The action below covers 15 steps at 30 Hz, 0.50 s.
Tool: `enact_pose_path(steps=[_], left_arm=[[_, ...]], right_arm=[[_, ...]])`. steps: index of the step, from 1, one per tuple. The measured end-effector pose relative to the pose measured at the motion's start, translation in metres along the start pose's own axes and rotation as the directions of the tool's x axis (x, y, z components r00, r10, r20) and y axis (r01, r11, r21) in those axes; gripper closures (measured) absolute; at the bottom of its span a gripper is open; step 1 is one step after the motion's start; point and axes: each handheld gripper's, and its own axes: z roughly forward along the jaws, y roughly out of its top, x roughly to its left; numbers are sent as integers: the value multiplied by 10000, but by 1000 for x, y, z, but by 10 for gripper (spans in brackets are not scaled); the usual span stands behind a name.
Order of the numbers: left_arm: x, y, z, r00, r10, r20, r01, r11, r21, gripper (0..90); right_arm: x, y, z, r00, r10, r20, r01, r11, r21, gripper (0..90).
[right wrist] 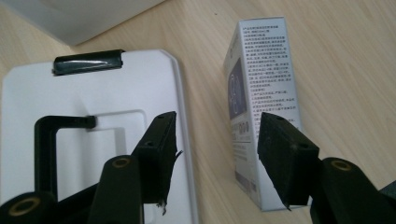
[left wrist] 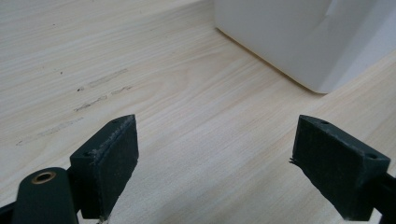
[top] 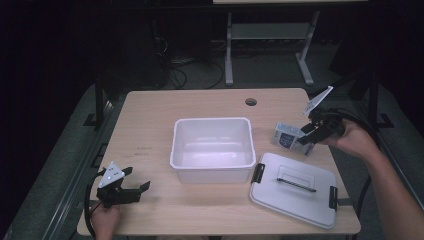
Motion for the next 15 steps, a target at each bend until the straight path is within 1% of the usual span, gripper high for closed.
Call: enact_pose_path(steps=[6,7,8,15], left_arm=[[0,1,1,10000,0,-2,0,10000,19,136],[0,1,1,10000,-6,-26,6,10000,39,136],[0,1,1,10000,-6,-26,6,10000,39,136],[2,-1,0,9999,-95,-88,95,10000,14,136]], right_arm=[[-7,4,6,10000,-8,-15,8,10000,17,457],[-10,5,9,10000,-2,-24,2,9999,109,450],[-10,5,9,10000,-2,-24,2,9999,109,450],[-21,6,17,9999,113,19,-114,9999,129,436]])
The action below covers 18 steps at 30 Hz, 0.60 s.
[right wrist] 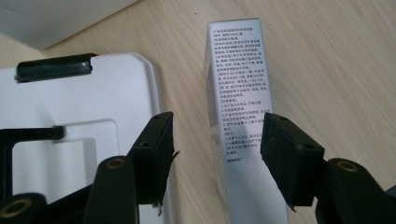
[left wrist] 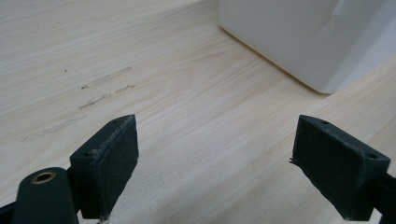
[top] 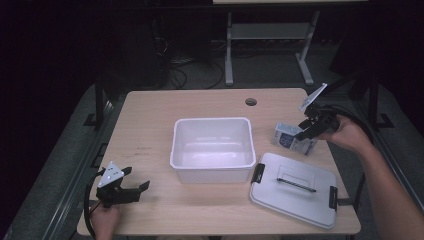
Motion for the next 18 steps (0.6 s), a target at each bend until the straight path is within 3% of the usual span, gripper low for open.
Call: enact_pose_path(steps=[18], left_arm=[[1,-1,1,10000,-77,-4,77,10000,39,137]], right_arm=[[-16,5,17,10000,-36,-23,37,9994,341,404]])
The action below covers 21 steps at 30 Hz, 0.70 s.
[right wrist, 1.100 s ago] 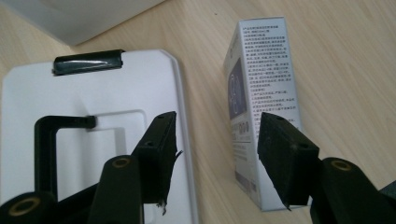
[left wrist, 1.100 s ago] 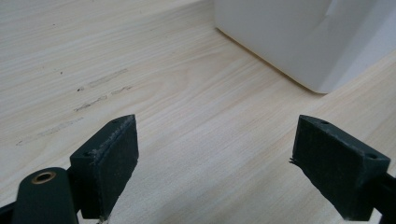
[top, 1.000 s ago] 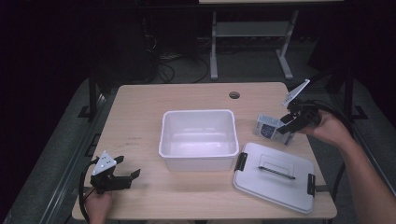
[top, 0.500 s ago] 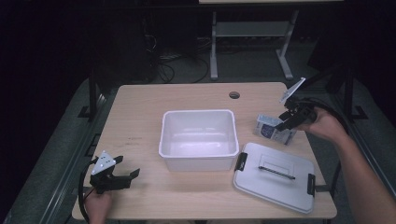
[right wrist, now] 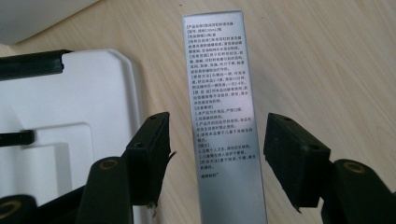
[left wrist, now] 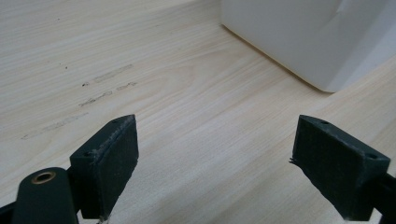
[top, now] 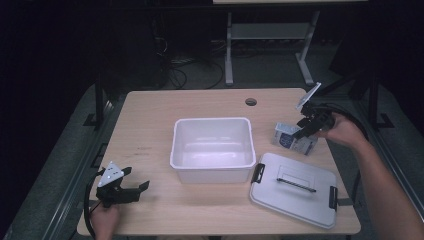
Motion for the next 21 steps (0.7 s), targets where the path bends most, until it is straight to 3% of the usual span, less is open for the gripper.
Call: enact_pose_path(steps=[7,21], left_arm=[[1,0,-1,10000,11,-2,-11,10000,1,137],[1,-1,-2,10000,-8,-16,8,10000,-60,136]], right_arm=[[-1,4,11,9999,-92,-52,94,9991,402,410],[-2,5,20,9997,-251,-14,251,9976,643,492]])
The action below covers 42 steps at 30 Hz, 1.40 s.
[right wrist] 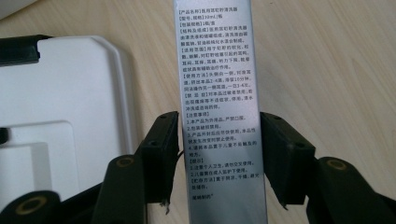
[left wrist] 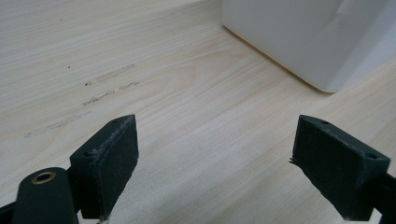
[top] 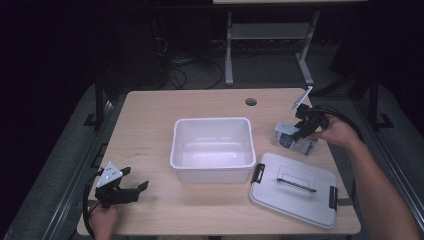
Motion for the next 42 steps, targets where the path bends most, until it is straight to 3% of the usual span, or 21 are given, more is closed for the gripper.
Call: enact_pose_path(steps=[25,42], left_arm=[[1,0,-2,9999,-72,87,73,9999,-124,136],[0,1,-3,9995,-69,306,79,9994,-337,136]], right_arm=[[8,0,2,9996,-266,-29,266,9995,161,553],[36,1,-39,9981,-555,285,561,9982,-197,553]])
